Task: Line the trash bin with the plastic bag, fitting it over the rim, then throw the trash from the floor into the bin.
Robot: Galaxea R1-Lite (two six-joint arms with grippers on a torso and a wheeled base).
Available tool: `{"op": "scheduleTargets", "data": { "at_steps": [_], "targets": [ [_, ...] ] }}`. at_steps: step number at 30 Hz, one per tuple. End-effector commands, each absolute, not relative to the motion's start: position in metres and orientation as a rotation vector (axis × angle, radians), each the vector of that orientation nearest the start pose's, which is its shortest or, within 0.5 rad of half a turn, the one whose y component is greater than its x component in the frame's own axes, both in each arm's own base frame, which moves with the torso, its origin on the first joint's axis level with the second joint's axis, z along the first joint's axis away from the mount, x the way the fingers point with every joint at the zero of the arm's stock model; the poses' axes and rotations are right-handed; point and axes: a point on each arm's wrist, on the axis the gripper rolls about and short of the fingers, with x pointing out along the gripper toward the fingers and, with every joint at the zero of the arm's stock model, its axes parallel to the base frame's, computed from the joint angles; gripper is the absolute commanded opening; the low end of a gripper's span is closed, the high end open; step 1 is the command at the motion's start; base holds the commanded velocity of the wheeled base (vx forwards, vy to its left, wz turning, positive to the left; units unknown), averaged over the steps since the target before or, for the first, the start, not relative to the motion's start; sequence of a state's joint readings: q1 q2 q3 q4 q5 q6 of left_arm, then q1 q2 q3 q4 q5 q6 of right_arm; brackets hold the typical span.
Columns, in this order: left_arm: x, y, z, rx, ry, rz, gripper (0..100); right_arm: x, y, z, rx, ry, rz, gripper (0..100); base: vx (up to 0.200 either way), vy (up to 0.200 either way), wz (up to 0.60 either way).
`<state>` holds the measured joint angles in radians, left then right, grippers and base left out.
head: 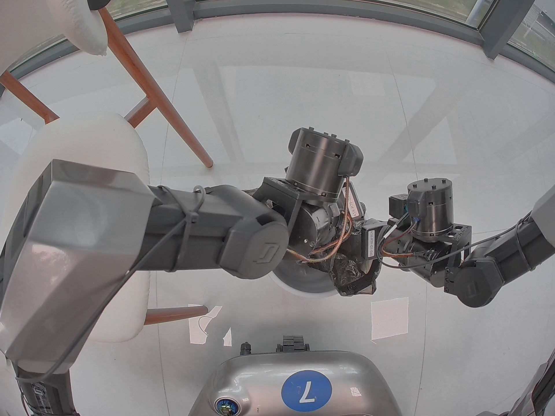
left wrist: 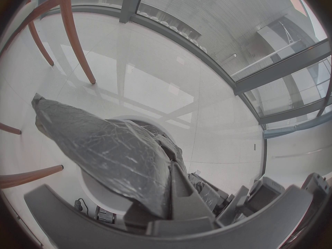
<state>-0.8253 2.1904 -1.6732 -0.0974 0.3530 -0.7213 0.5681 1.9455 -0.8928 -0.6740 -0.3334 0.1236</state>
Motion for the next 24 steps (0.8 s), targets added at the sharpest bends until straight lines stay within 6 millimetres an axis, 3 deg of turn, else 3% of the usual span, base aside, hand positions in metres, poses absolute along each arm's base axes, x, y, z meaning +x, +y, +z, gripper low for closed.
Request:
{"op": "scheduleTargets", "data": {
  "at_steps": [1, 13, 24],
  "targets": [
    [0.316, -0.331, 0.182, -0.469, 0.496, -0.314, 0, 0.311, 0.183, 0.128, -0.038, 0.348, 0.197, 0, 0.0, 0.0, 0.0],
    [0.326, -0.326, 0.196, -0.515, 0.445, -0.3, 0, 0.307, 0.188, 0.129, -0.035, 0.349, 0.225, 0, 0.0, 0.0, 0.0],
    [0.33, -0.333, 0.179, -0.552, 0.468, -0.246, 0, 0.306, 0.187, 0.128, -0.039, 0.353, 0.224, 0, 0.0, 0.0, 0.0]
  ]
}}
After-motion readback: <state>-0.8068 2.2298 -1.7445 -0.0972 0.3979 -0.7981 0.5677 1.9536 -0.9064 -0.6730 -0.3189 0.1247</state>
